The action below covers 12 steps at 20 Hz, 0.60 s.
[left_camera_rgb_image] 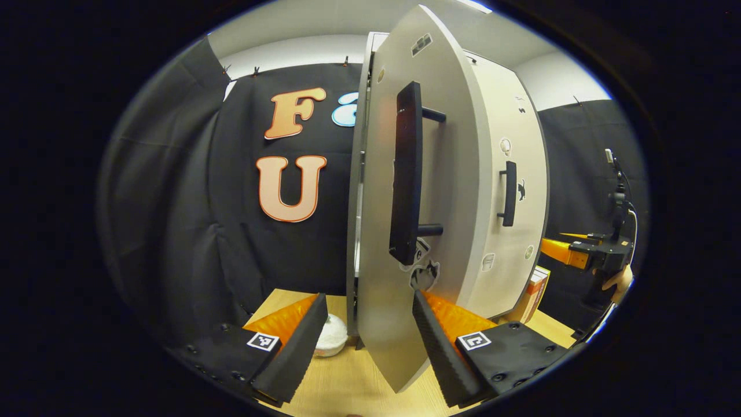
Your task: Grab one shoe with the right hand and put it into the shoe cabinet, grab the other shoe with the left hand and put it into the shoe cabinet; then close the right door with the right hand and the left door with the left hand.
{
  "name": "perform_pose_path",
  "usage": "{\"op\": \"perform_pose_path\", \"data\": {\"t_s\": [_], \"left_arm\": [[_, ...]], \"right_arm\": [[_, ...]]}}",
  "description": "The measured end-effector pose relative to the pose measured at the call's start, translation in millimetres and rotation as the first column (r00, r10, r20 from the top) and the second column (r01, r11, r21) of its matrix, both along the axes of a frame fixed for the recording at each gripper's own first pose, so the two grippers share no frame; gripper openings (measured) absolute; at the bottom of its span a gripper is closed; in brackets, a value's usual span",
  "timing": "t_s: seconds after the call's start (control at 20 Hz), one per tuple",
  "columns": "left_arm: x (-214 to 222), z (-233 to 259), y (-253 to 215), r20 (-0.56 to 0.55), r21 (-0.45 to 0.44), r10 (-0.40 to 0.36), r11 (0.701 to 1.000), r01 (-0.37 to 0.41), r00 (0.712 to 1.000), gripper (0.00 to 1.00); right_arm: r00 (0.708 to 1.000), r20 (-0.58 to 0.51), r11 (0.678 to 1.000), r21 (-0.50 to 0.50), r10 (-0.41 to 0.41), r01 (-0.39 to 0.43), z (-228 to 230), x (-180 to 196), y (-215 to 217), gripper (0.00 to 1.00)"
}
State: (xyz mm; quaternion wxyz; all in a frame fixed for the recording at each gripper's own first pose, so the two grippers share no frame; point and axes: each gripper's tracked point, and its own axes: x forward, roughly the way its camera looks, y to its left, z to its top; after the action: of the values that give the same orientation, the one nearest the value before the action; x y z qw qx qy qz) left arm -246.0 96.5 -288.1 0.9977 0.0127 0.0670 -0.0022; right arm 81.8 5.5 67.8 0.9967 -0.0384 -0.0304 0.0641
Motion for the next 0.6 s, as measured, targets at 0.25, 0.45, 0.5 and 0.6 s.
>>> {"op": "perform_pose_path", "data": {"t_s": [0.25,0.45,0.5,0.6], "left_arm": [[9.9,-4.5,-18.4,-0.009,-0.037,-0.034,0.999,0.034,0.999,0.94],[20.4,-6.7,-37.5,-0.004,-0.013,-0.067,0.998,0.067,0.998,0.94],[24.7,-6.6,-42.3,-0.002,-0.014,-0.073,0.997,0.073,0.997,0.94],[32.0,-9.1,-51.1,-0.001,-0.024,-0.089,0.996,0.089,0.996,0.94]], "right_arm": [[0.999,0.012,0.998,0.039,-0.051,0.051,19.7,-48.3,-48.2,0.93],[0.996,0.023,0.994,0.066,-0.090,0.089,37.3,-81.4,-84.1,0.93],[0.995,0.025,0.993,0.066,-0.098,0.096,39.5,-88.2,-91.9,0.92],[0.993,0.025,0.991,0.061,-0.118,0.117,40.9,-99.3,-105.7,0.92]]}}
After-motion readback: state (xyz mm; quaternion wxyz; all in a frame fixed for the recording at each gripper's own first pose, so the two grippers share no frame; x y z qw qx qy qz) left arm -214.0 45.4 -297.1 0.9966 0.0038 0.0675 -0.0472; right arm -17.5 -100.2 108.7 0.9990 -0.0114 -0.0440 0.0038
